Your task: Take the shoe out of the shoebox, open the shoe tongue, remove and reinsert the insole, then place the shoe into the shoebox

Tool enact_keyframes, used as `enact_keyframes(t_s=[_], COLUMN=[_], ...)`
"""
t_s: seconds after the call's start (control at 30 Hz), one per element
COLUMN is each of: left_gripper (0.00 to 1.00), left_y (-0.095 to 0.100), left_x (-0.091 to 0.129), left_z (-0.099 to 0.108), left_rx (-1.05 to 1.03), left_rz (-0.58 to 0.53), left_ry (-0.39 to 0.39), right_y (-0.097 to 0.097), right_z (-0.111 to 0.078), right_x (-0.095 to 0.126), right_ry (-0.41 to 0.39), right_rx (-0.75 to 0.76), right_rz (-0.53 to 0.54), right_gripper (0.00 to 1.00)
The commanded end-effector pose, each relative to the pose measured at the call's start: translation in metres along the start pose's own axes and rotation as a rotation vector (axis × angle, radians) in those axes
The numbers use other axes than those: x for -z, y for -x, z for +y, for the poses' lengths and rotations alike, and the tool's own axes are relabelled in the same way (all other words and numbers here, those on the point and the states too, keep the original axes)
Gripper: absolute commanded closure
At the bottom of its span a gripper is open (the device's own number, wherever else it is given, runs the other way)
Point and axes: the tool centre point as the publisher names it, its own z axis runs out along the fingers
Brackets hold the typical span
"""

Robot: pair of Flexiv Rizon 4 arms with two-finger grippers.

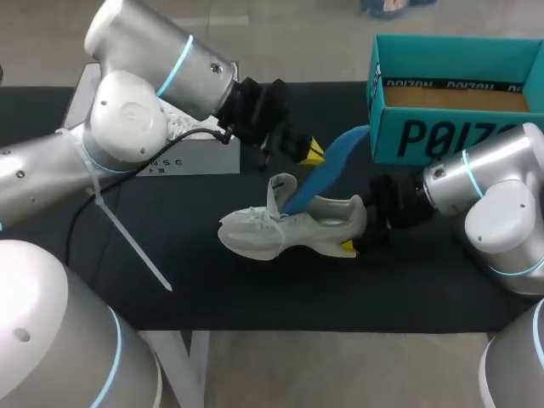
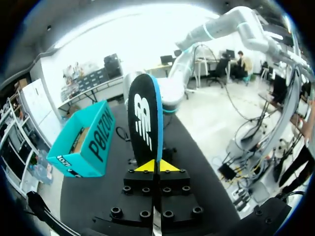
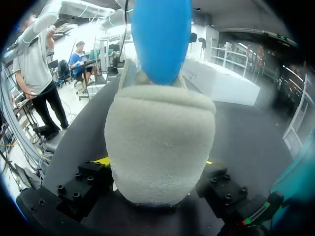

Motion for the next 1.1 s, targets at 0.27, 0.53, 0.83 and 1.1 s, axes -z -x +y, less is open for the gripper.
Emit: enact_keyframes(t_s=[0.27,0.53,0.83,1.1], left_gripper=[1.0,1.0,1.0,1.0], left_y=[0.003,0.003,-0.04,-0.079], left_x=[0.013,0.013,-0.011,-0.007], left_z=[0.004,0.004,-0.044,-0.097], left_rx=[-0.027,-0.027,0.089,0.127], left_rz=[0.051,0.051,0.078,0.166], left_ry=[-0.053,-0.053,-0.253,-0.346], right_y=[-0.001,-0.001,-0.001,-0.001], right_z=[-0.001,-0.001,-0.001,-0.001], right_x=[-0.003,-0.003,-0.003,-0.003], right_ry=[-0.004,-0.004,-0.004,-0.004], right_rx=[0.0,0.0,0.0,0.0], right_rz=[-0.002,-0.002,-0.002,-0.002], right_gripper=[1.0,1.0,1.0,1.0])
